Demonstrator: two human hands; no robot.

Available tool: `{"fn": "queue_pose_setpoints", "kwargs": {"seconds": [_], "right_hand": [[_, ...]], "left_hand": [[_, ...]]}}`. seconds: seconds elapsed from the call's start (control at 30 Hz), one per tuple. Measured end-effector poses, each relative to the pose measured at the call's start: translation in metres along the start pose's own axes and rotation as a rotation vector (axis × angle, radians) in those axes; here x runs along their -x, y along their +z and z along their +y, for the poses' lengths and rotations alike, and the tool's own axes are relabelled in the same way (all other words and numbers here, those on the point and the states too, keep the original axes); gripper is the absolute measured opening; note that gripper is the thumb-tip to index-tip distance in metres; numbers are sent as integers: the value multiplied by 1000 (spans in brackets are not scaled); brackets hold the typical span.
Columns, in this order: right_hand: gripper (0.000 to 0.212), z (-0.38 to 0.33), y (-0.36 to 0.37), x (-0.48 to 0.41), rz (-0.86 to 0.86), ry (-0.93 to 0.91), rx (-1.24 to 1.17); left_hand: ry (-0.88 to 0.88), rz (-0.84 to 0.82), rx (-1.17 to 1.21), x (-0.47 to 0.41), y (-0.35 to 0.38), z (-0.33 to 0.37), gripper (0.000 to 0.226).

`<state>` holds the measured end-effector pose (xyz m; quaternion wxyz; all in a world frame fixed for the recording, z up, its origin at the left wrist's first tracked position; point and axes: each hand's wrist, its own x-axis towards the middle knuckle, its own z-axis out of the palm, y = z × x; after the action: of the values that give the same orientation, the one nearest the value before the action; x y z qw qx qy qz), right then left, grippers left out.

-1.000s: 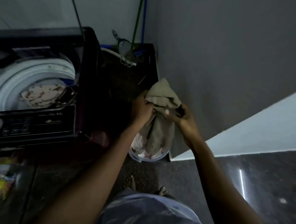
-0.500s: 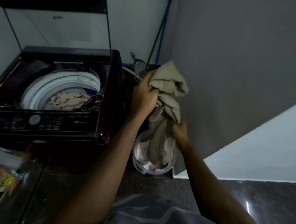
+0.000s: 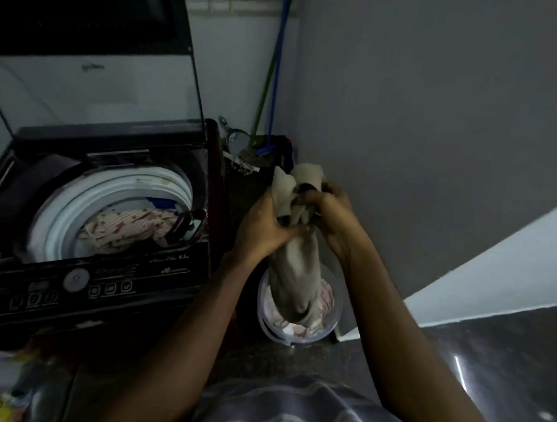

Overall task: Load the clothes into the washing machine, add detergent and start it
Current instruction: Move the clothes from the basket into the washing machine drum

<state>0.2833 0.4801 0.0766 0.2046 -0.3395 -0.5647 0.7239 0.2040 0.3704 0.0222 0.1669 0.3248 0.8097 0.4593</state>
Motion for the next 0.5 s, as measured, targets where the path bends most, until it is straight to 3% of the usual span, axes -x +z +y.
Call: {"fn": "queue_pose_setpoints", "kwargs": {"seconds": [0.07, 0.17, 0.33, 0.43, 0.5], "right_hand": [[43, -7, 1, 2, -167, -3, -11], [46, -9, -8, 6, -312, -62, -27], [65, 24, -28, 7, -160, -122, 164], [87, 48, -25, 7, -241, -127, 229], [88, 65, -15, 2, -230, -193, 321]], "left_hand": [[-55, 183, -8, -5, -3, -3, 80], [-55, 298, 45, -14, -12, -1, 44], [-28, 438, 240, -27, -26, 20, 40], [-19, 508, 313, -33, -30, 37, 45], [-15, 528, 382, -34, -30, 46, 50]]}}
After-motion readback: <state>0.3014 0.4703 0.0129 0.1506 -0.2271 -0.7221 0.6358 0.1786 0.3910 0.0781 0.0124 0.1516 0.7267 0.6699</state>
